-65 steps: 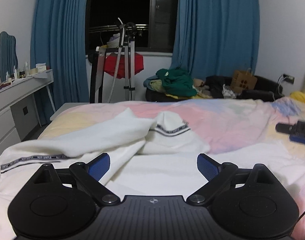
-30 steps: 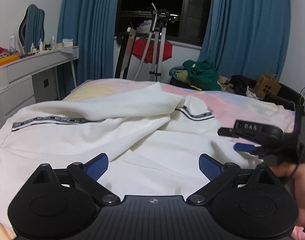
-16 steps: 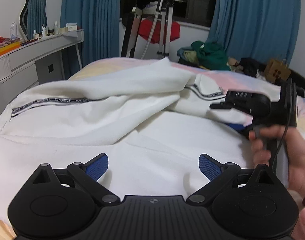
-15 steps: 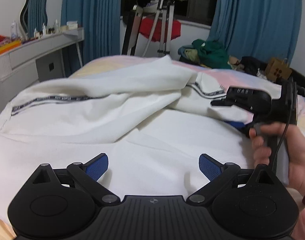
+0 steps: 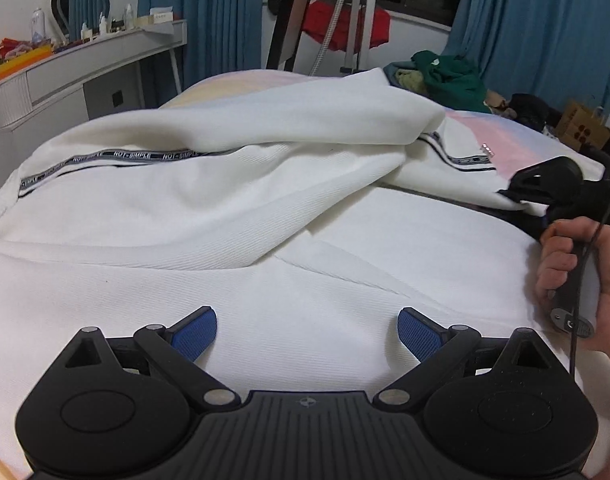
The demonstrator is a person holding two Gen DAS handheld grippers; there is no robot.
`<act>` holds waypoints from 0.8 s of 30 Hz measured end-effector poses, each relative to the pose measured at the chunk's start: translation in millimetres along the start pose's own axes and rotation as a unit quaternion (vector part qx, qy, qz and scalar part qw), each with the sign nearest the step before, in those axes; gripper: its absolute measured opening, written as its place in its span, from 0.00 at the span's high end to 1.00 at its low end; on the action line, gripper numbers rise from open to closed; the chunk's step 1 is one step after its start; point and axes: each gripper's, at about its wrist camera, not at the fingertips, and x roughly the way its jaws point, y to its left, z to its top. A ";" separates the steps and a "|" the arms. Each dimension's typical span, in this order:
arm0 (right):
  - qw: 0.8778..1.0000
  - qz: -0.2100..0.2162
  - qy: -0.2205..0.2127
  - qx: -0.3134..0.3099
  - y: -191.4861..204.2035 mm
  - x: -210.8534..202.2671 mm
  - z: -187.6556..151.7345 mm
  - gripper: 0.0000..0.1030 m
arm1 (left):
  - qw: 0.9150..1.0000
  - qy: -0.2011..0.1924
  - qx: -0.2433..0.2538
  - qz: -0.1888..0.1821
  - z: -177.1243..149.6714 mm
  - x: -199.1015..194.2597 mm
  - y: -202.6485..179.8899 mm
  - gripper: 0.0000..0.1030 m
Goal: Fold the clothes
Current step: 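Grasp the garment's taped edge with the right gripper and lift it, then fold the held taped edge over the trousers and open the right gripper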
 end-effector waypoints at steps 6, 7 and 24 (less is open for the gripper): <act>0.996 -0.032 -0.078 -0.028 6.5 -29.2 33.2 0.95 | 1.000 -0.001 0.002 0.000 2.3 1.3 1.8 0.05; 0.995 -0.037 -0.087 -0.022 1.7 -35.1 45.1 0.95 | 1.000 -0.001 0.003 -0.002 2.4 1.2 1.4 0.05; 0.963 -0.134 -0.221 0.074 -148.2 -163.0 186.4 0.95 | 0.999 -0.006 0.040 -0.022 6.5 3.0 -13.9 0.05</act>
